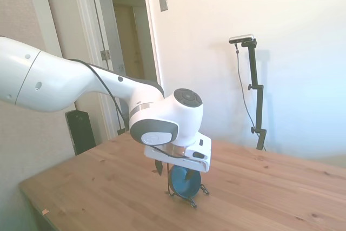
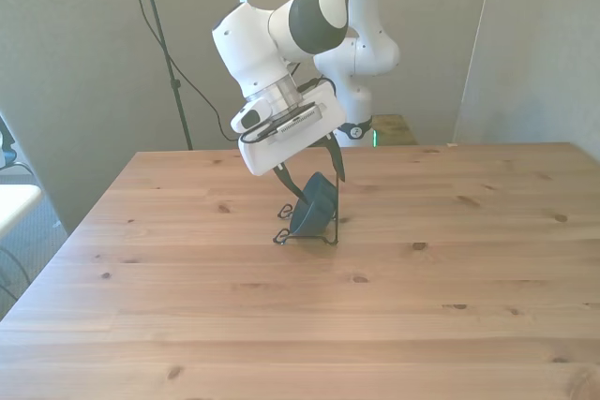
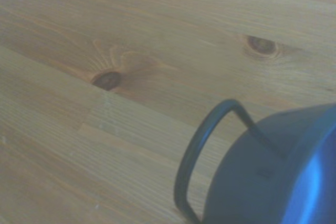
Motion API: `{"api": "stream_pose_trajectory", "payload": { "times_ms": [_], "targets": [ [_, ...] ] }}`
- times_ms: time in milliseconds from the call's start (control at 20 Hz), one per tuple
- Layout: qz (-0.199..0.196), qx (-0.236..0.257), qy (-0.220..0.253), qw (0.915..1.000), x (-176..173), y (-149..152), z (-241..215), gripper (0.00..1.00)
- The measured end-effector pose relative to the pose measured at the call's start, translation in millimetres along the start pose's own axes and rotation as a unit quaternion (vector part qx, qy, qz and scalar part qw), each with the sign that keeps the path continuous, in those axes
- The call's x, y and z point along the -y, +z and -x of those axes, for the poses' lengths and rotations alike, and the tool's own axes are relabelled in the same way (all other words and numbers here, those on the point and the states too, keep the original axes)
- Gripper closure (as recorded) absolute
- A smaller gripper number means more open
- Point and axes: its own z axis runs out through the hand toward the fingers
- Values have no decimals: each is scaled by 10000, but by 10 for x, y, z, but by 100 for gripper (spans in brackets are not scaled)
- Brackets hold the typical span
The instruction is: Unload the bowl
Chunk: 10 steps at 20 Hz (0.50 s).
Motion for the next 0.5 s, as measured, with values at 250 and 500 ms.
{"api": "stream_pose_trajectory", "payload": {
  "times_ms": [250, 500],
  "targets": [
    [-113, 101, -71, 9999, -38, -1, 29, 100],
    [-162, 167, -108, 9997, -49, 1, 31, 100]
  ]
}}
